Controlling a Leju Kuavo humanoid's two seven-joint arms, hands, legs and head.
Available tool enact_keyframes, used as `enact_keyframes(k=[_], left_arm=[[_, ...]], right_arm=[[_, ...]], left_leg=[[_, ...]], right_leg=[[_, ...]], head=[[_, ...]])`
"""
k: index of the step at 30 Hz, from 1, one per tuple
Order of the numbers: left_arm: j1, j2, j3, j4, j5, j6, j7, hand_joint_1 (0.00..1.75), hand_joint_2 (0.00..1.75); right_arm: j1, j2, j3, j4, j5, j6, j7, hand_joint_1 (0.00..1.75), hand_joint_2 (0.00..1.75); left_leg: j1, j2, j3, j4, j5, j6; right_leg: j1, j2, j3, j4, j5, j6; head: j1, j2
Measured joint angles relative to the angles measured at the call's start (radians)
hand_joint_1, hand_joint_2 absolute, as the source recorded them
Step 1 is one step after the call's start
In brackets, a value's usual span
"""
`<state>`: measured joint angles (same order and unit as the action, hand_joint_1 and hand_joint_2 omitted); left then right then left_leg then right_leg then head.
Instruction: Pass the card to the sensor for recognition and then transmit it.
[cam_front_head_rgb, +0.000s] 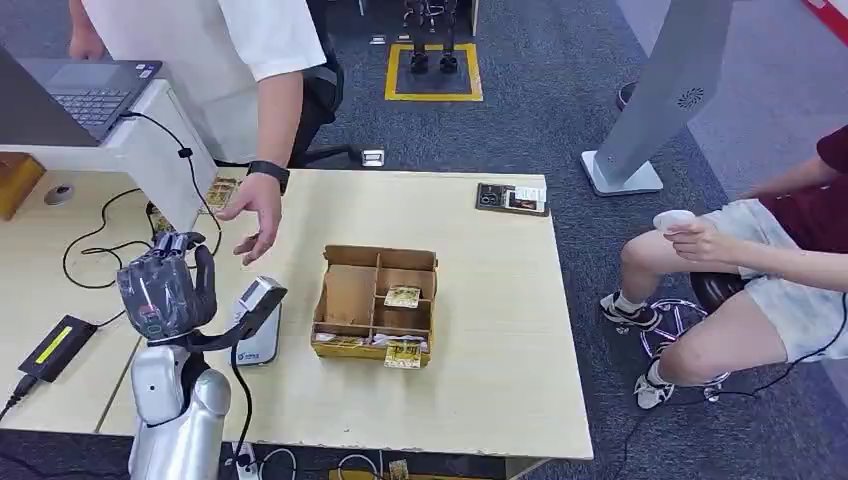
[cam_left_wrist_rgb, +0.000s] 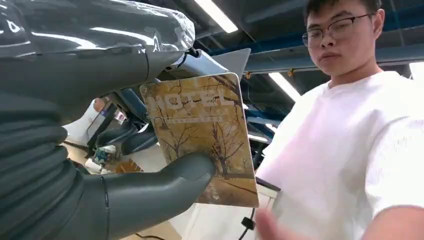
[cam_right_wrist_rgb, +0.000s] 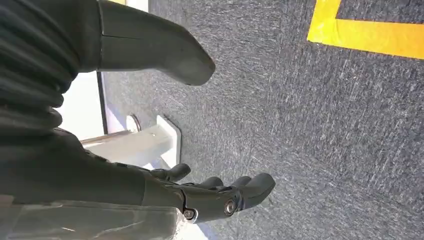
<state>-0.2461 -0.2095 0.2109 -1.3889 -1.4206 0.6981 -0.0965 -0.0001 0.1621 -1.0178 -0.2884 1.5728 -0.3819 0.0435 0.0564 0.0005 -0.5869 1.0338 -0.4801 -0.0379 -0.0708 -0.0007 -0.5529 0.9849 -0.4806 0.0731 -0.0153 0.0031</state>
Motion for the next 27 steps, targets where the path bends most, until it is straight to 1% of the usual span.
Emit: enact_keyframes(k=[4, 9, 19, 20, 21, 27], left_arm=[[0.0, 0.012, -0.021, 0.012, 0.001, 0.0, 0.022, 1.75, 1.75], [-0.002, 0.022, -0.044, 0.025, 0.002, 0.0, 0.037, 1.75, 1.75], [-0.009, 0.036, -0.064, 0.05, 0.002, 0.0, 0.039, 1.75, 1.75], [-0.01, 0.036, -0.067, 0.053, 0.002, 0.0, 0.04, 0.68, 1.75], [-0.012, 0.036, -0.069, 0.056, 0.002, 0.0, 0.041, 0.0, 1.75], [-0.02, 0.037, -0.109, 0.069, -0.004, 0.0, 0.059, 0.0, 1.75]], right_arm=[[0.0, 0.0, 0.001, 0.006, 0.0, -0.002, -0.001, 0.0, 1.75], [-0.001, 0.0, 0.002, 0.009, 0.0, -0.003, 0.0, 0.0, 1.75], [-0.001, -0.005, 0.006, 0.014, 0.0, -0.003, 0.002, 0.0, 1.75], [-0.001, -0.005, 0.007, 0.014, 0.0, -0.003, 0.002, 0.0, 1.75], [-0.001, -0.006, 0.009, 0.014, 0.0, -0.003, 0.002, 0.0, 1.75], [-0.003, -0.007, 0.016, 0.018, 0.0, -0.006, 0.002, 0.0, 1.75]], left_leg=[[0.0, 0.0, 0.0, 0.0, 0.0, 0.0], [0.0, 0.0, 0.0, 0.0, 0.0, 0.0], [0.0, 0.0, 0.0, 0.0, 0.0, 0.0], [0.0, 0.0, 0.0, 0.0, 0.0, 0.0], [0.0, 0.0, 0.0, 0.0, 0.0, 0.0], [0.0, 0.0, 0.0, 0.0, 0.0, 0.0]], right_leg=[[0.0, 0.0, 0.0, 0.0, 0.0, 0.0], [0.0, 0.0, 0.0, 0.0, 0.0, 0.0], [0.0, 0.0, 0.0, 0.0, 0.0, 0.0], [0.0, 0.0, 0.0, 0.0, 0.0, 0.0], [0.0, 0.0, 0.0, 0.0, 0.0, 0.0], [0.0, 0.0, 0.0, 0.0, 0.0, 0.0]], head=[[0.0, 0.0], [0.0, 0.0], [-0.001, 0.0], [0.0, 0.0], [0.0, 0.0], [0.0, 0.0]])
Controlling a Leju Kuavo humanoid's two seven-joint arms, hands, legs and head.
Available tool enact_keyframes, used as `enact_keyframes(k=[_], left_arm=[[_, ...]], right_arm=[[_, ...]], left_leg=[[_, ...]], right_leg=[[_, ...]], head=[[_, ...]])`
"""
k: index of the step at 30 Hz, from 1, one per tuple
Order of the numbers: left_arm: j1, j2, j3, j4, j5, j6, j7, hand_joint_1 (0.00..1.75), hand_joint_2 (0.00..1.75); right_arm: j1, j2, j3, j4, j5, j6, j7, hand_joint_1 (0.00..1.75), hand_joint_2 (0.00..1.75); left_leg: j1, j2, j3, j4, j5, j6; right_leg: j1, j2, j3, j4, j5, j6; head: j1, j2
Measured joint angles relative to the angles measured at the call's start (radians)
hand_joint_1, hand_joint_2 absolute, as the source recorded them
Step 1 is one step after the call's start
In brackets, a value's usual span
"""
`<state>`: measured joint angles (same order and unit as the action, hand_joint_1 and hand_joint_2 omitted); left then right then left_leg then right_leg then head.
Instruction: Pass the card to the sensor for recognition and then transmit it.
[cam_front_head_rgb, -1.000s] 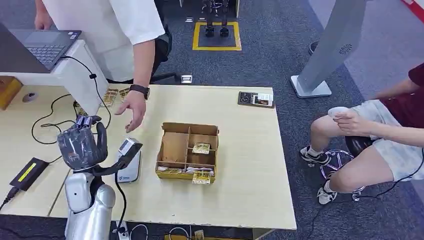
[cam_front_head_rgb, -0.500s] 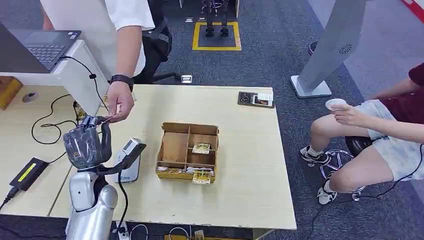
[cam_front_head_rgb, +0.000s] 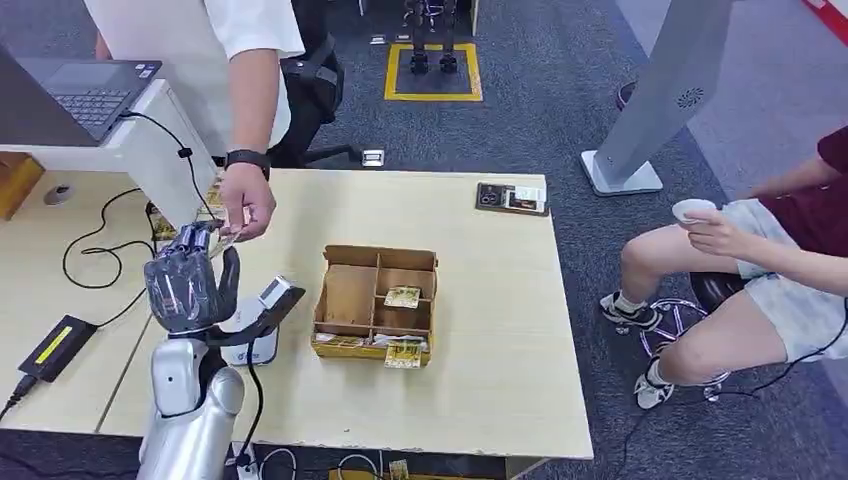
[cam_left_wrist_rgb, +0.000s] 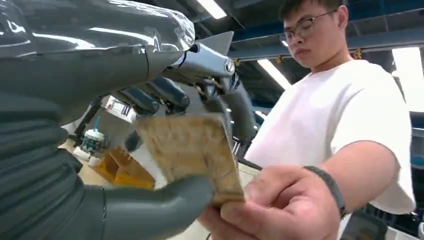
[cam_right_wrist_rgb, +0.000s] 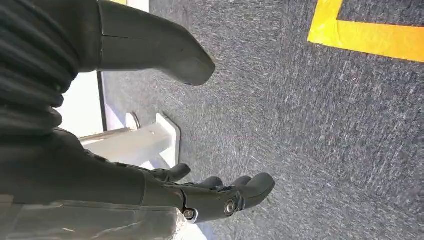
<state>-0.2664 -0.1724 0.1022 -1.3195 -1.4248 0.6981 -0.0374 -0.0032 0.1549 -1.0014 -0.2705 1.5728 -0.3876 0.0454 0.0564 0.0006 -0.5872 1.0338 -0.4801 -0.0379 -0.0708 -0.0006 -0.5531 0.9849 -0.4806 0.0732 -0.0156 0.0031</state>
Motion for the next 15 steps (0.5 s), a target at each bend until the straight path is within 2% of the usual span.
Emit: enact_keyframes(k=[3, 9, 13, 15], left_arm=[[0.0, 0.002, -0.013, 0.0, 0.009, 0.0, -0.003, 0.0, 1.75], [0.003, 0.003, -0.023, -0.012, 0.058, 0.0, -0.052, 0.0, 1.75], [0.018, -0.003, -0.022, -0.035, 0.122, 0.0, -0.128, 0.0, 1.75], [0.018, -0.003, -0.022, -0.035, 0.122, 0.0, -0.128, 0.0, 1.75]], right_arm=[[0.0, -0.001, 0.002, 0.002, 0.0, -0.003, 0.0, 0.0, 1.75], [0.0, -0.002, 0.001, 0.006, -0.003, -0.008, -0.002, 0.0, 1.75], [0.001, -0.002, 0.001, 0.006, -0.008, -0.008, -0.003, 0.0, 1.75], [0.001, -0.002, 0.001, 0.006, -0.008, -0.008, -0.003, 0.0, 1.75]], left_leg=[[0.0, 0.0, 0.0, 0.0, 0.0, 0.0], [0.0, 0.0, 0.0, 0.0, 0.0, 0.0], [0.0, 0.0, 0.0, 0.0, 0.0, 0.0], [0.0, 0.0, 0.0, 0.0, 0.0, 0.0]], right_leg=[[0.0, 0.0, 0.0, 0.0, 0.0, 0.0], [0.0, 0.0, 0.0, 0.0, 0.0, 0.0], [0.0, 0.0, 0.0, 0.0, 0.0, 0.0], [0.0, 0.0, 0.0, 0.0, 0.0, 0.0]], head=[[0.0, 0.0], [0.0, 0.0], [0.0, 0.0], [0.0, 0.0]])
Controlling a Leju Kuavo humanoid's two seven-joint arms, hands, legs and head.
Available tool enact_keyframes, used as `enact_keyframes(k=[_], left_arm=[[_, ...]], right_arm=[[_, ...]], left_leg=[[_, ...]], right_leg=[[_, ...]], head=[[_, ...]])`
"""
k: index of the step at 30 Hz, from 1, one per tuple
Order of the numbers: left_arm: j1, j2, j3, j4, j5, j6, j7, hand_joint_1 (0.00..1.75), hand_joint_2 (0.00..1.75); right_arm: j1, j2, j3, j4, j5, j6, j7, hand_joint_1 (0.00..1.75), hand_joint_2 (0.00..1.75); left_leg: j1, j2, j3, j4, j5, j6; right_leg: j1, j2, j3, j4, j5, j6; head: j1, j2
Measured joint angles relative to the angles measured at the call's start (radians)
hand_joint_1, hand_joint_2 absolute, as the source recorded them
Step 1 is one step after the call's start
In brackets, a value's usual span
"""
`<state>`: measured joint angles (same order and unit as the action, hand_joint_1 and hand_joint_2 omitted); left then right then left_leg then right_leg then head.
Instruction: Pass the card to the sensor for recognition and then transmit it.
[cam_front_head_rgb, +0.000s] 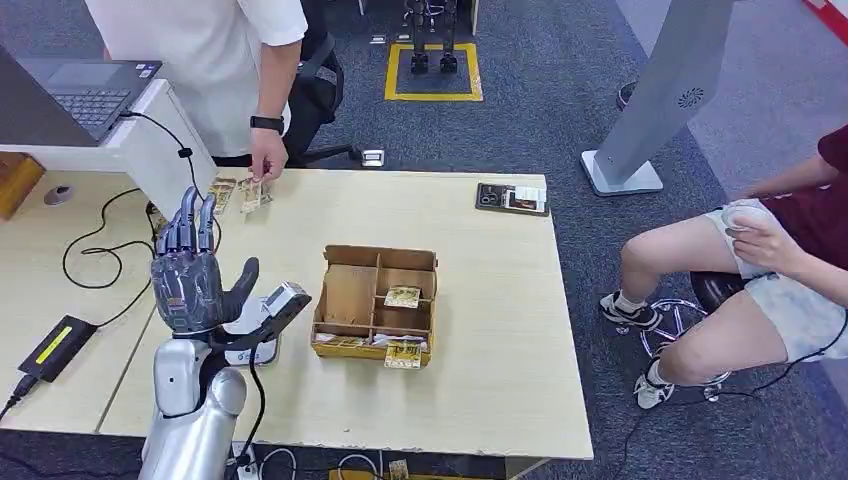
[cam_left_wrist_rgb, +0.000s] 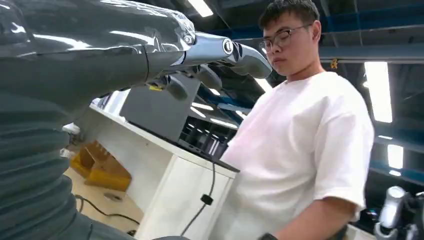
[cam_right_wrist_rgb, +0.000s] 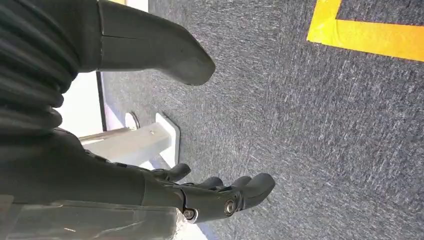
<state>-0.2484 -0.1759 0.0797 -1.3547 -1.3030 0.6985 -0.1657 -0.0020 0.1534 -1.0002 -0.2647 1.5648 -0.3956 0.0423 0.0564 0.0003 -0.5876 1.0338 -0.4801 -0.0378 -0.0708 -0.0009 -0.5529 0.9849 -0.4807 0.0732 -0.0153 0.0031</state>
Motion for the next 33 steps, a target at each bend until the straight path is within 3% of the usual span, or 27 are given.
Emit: enact_keyframes(k=[8, 10, 11, 14, 15, 16, 17, 24, 31, 33], left_arm=[[0.001, 0.0, 0.0, 0.0, 0.0, 0.0, 0.0, 0.0, 1.75], [0.006, -0.005, 0.0, -0.008, 0.017, 0.0, -0.023, 0.0, 1.75], [0.029, -0.016, 0.0, -0.031, 0.064, 0.0, -0.083, 0.0, 1.75], [0.074, -0.033, -0.001, -0.073, 0.112, 0.0, -0.139, 0.0, 1.75], [0.13, -0.031, -0.021, -0.117, 0.131, 0.0, -0.195, 0.0, 1.75], [0.276, -0.029, -0.061, -0.217, 0.199, 0.0, -0.365, 0.0, 1.75], [0.303, -0.025, -0.073, -0.231, 0.214, 0.0, -0.38, 0.0, 1.75], [0.415, 0.068, -0.218, -0.282, 0.297, 0.0, -0.378, 0.0, 1.75], [0.457, 0.164, -0.34, -0.291, 0.321, 0.0, -0.325, 0.0, 1.75], [0.463, 0.188, -0.386, -0.291, 0.335, 0.0, -0.338, 0.0, 1.75]], right_arm=[[0.0, 0.0, 0.0, 0.0, 0.0, 0.0, 0.0, 0.0, 1.75], [0.0, 0.0, 0.0, 0.0, -0.005, 0.0, 0.0, 0.0, 1.75], [0.004, 0.0, -0.002, -0.001, -0.013, -0.002, 0.0, 0.0, 1.75], [0.01, 0.0, -0.011, -0.011, -0.016, -0.003, -0.006, 0.0, 1.75], [0.019, 0.006, -0.028, -0.035, -0.027, 0.018, -0.02, 0.0, 1.75], [0.041, 0.035, -0.072, -0.108, -0.018, 0.076, -0.04, 0.0, 1.75], [0.046, 0.044, -0.082, -0.126, -0.01, 0.087, -0.045, 0.0, 1.75], [0.057, 0.087, -0.151, -0.232, 0.008, 0.142, -0.077, 0.0, 1.75], [0.062, 0.102, -0.179, -0.278, 0.008, 0.156, -0.082, 0.0, 1.75], [0.062, 0.104, -0.183, -0.285, 0.008, 0.158, -0.085, 0.0, 1.75]], left_leg=[[0.0, 0.0, 0.0, 0.0, 0.0, 0.0], [0.0, 0.0, 0.0, 0.0, 0.0, 0.0], [0.0, 0.0, 0.0, 0.0, 0.0, 0.0], [0.0, 0.0, 0.0, 0.0, 0.0, 0.0], [0.0, 0.0, 0.0, 0.0, 0.0, 0.0], [0.0, 0.0, 0.0, 0.0, -0.002, -0.001], [0.0, 0.0, 0.0, 0.0, -0.002, -0.001], [0.0, 0.0, 0.0, 0.0, -0.002, -0.001], [0.0, 0.0, 0.0, 0.0, -0.002, -0.001], [0.0, 0.0, 0.0, 0.0, -0.002, -0.001]], right_leg=[[0.0, 0.0, 0.0, 0.0, 0.0, 0.0], [0.0, 0.0, 0.0, 0.0, 0.0, 0.0], [0.0, 0.0, 0.0, 0.0, 0.0, 0.0], [0.0, 0.0, 0.0, 0.0, 0.0, 0.0], [0.0, 0.0, 0.0, 0.0, 0.0, 0.0], [0.0, 0.0, -0.001, 0.0, -0.002, 0.001], [0.0, 0.0, -0.001, 0.0, -0.002, 0.001], [0.0, 0.0, -0.001, 0.0, -0.002, 0.001], [0.0, 0.0, 0.0, 0.0, -0.002, 0.001], [0.0, 0.0, 0.0, 0.0, -0.002, 0.001]], head=[[0.0, 0.0], [0.0, 0.0], [0.0, 0.0], [0.0, 0.0], [0.0, 0.0], [0.0, 0.0], [-0.001, 0.0], [-0.001, 0.0], [-0.001, 0.0], [-0.001, 0.0]])
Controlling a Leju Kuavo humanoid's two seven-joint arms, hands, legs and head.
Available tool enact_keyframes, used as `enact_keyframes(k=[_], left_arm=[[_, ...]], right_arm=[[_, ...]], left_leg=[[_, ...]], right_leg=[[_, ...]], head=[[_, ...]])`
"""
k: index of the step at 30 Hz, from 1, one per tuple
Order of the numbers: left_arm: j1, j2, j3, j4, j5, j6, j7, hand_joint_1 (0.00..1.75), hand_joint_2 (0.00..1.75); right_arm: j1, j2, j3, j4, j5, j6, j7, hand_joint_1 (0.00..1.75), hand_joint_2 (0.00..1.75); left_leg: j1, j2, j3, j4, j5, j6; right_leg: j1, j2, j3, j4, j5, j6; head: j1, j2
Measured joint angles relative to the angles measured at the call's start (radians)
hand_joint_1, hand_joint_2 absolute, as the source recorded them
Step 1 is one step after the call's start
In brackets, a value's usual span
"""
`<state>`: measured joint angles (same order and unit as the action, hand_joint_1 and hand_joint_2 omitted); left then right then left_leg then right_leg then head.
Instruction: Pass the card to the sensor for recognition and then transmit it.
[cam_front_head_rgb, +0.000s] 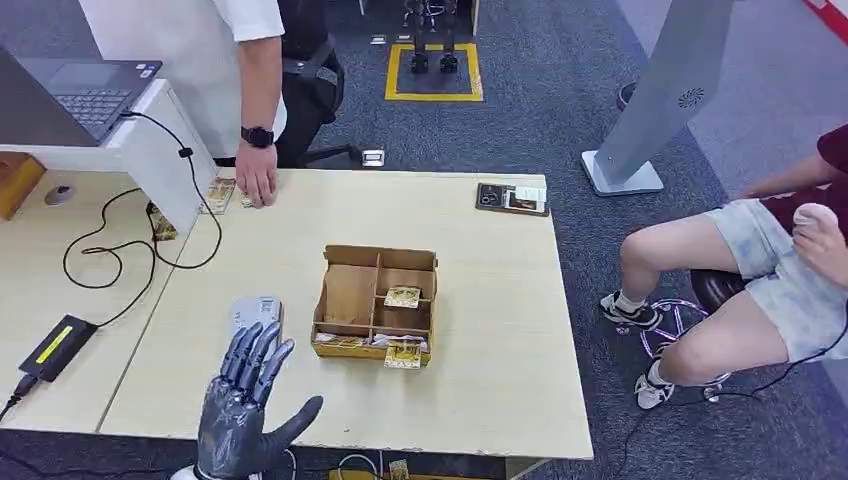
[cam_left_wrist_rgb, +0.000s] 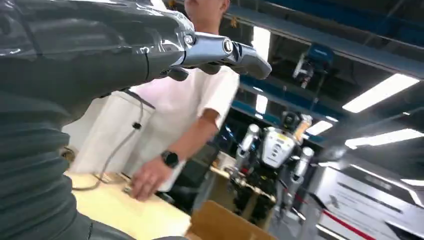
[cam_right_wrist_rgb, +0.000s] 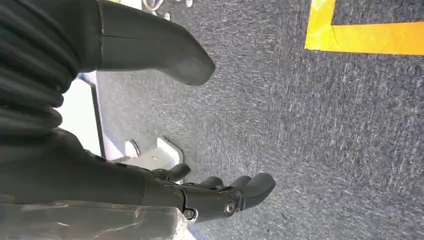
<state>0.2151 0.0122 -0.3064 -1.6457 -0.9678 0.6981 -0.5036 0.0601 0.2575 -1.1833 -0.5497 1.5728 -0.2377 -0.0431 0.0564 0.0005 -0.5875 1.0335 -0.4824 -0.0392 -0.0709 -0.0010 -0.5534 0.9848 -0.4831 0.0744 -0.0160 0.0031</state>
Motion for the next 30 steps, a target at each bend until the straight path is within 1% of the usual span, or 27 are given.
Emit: enact_keyframes(k=[3, 4, 10, 13, 16, 19, 27, 28, 30], left_arm=[[0.004, 0.014, -0.056, 0.0, -0.022, 0.0, -0.048, 0.0, 1.75], [0.004, 0.015, -0.068, 0.0, -0.024, 0.0, -0.055, 0.0, 1.75], [-0.025, 0.038, -0.126, 0.026, -0.041, 0.0, -0.061, 0.0, 1.75], [-0.048, 0.047, -0.148, 0.049, -0.062, 0.0, -0.05, 0.0, 1.75], [-0.066, 0.054, -0.167, 0.078, -0.106, -0.001, -0.018, 0.0, 1.75], [-0.077, 0.056, -0.174, 0.097, -0.126, 0.0, -0.003, 0.0, 1.75], [-0.088, 0.061, -0.184, 0.124, -0.133, 0.0, 0.0, 0.0, 1.75], [-0.09, 0.061, -0.185, 0.127, -0.14, 0.0, 0.009, 0.0, 1.75], [-0.096, 0.059, -0.185, 0.133, -0.179, 0.0, 0.057, 0.0, 1.75]], right_arm=[[0.0, 0.0, -0.001, -0.003, 0.0, 0.0, -0.002, 0.0, 1.75], [0.0, 0.0, -0.001, -0.003, 0.0, 0.0, -0.003, 0.0, 1.75], [-0.005, -0.009, -0.001, 0.017, 0.0, -0.034, -0.005, 0.0, 1.75], [-0.01, -0.023, 0.002, 0.043, 0.0, -0.051, -0.005, 0.0, 1.75], [-0.015, -0.039, 0.01, 0.074, 0.0, -0.066, -0.001, 0.0, 1.75], [-0.021, -0.051, 0.013, 0.097, 0.0, -0.072, 0.001, 0.0, 1.75], [-0.025, -0.066, 0.018, 0.128, 0.0, -0.076, 0.002, 0.0, 1.75], [-0.025, -0.068, 0.019, 0.133, 0.0, -0.079, 0.002, 0.0, 1.75], [-0.028, -0.073, 0.021, 0.149, 0.0, -0.093, 0.006, 0.0, 1.75]], left_leg=[[0.0, 0.0, 0.0, 0.0, 0.0, 0.0], [0.0, 0.0, 0.0, 0.0, 0.0, 0.0], [0.0, 0.0, 0.0, 0.0, 0.0, 0.0], [0.0, 0.0, 0.0, 0.0, 0.0, 0.0], [0.0, 0.0, 0.0, 0.0, 0.0, 0.0], [0.0, 0.0, 0.0, 0.0, 0.0, 0.0], [0.0, 0.0, 0.0, 0.0, 0.0, 0.0], [0.0, 0.0, 0.0, 0.0, 0.0, 0.0], [0.0, 0.0, 0.0, 0.0, 0.0, 0.0]], right_leg=[[0.0, 0.0, 0.0, 0.0, 0.0, 0.0], [0.0, 0.0, 0.0, 0.0, 0.0, 0.0], [0.0, 0.0, 0.0, 0.0, 0.0, 0.0], [0.0, 0.0, 0.001, 0.0, 0.0, 0.0], [0.0, 0.0, 0.001, 0.0, 0.0, 0.0], [0.0, 0.0, 0.001, 0.0, 0.0, 0.0], [0.0, 0.0, 0.0, 0.0, 0.0, 0.0], [0.0, 0.0, 0.0, 0.0, 0.0, 0.0], [0.0, 0.0, 0.0, 0.0, 0.0, 0.0]], head=[[0.0, 0.0], [0.0, 0.0], [0.0, 0.0], [0.0, 0.0], [0.001, 0.0], [0.0, 0.0], [0.0, 0.0], [0.0, 0.0], [0.0, 0.0]])
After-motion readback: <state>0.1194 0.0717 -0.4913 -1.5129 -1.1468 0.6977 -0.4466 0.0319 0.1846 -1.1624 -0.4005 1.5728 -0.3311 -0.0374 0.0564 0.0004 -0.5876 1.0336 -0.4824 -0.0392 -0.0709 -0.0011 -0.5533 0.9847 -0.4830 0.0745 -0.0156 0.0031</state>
